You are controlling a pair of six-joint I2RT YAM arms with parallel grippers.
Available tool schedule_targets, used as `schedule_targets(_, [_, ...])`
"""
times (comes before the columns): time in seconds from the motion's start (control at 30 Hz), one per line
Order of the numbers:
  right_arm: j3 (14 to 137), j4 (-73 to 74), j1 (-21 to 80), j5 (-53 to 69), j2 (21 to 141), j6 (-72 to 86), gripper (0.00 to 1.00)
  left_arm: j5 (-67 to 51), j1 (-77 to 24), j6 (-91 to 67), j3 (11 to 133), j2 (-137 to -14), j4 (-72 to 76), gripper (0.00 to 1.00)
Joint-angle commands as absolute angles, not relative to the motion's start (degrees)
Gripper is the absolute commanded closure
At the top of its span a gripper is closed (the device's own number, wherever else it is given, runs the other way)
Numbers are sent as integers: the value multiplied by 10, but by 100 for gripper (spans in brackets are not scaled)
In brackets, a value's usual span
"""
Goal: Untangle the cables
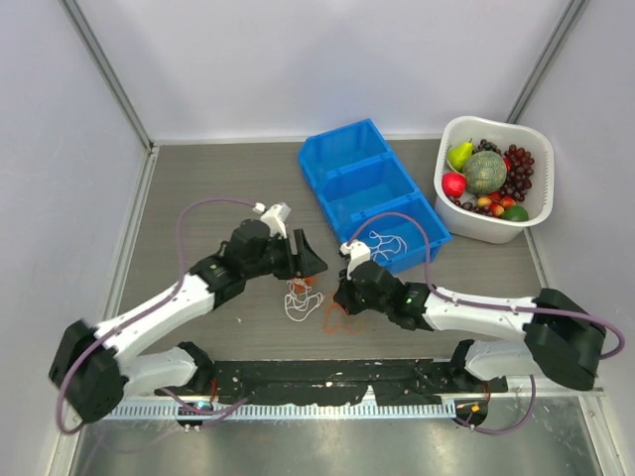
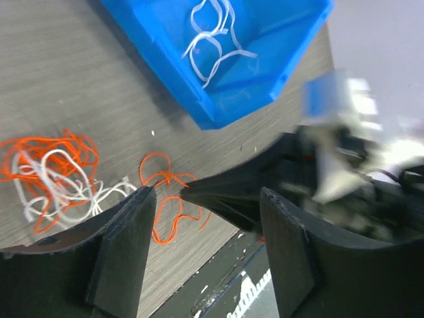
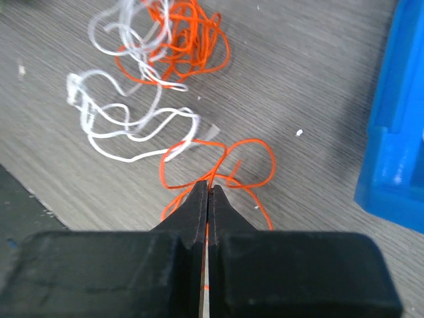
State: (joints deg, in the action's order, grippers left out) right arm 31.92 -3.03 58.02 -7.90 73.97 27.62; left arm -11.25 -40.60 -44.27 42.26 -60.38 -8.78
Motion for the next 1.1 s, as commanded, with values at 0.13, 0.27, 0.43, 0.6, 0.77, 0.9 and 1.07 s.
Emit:
schedule_targets(0.13, [327, 22, 583, -83, 563, 292, 99, -205, -407, -558, 388, -851, 141, 48])
schedule_targets(0.27, [363, 49, 583, -117, 521, 281, 99, -208, -409, -577, 353, -907, 212, 53])
schedule_targets(0.43, [504, 97, 582, -168, 535, 223, 99, -159, -408, -549, 308, -889, 188, 55])
schedule_targets(0.6, [676, 169, 581, -198, 584, 160, 99, -109, -408, -519, 278, -848, 148, 55])
schedule_targets(0.77, [789, 204, 582, -197, 606, 141, 99, -90, -408, -478, 289, -760, 95, 50])
schedule_targets(0.9, [814, 202, 582, -194, 600, 139, 99, -98, -408, -432, 309, -641, 75, 32])
schedule_targets(1.07, [817, 198, 582, -195, 596, 148, 99, -132, -409, -384, 309, -493, 126, 17])
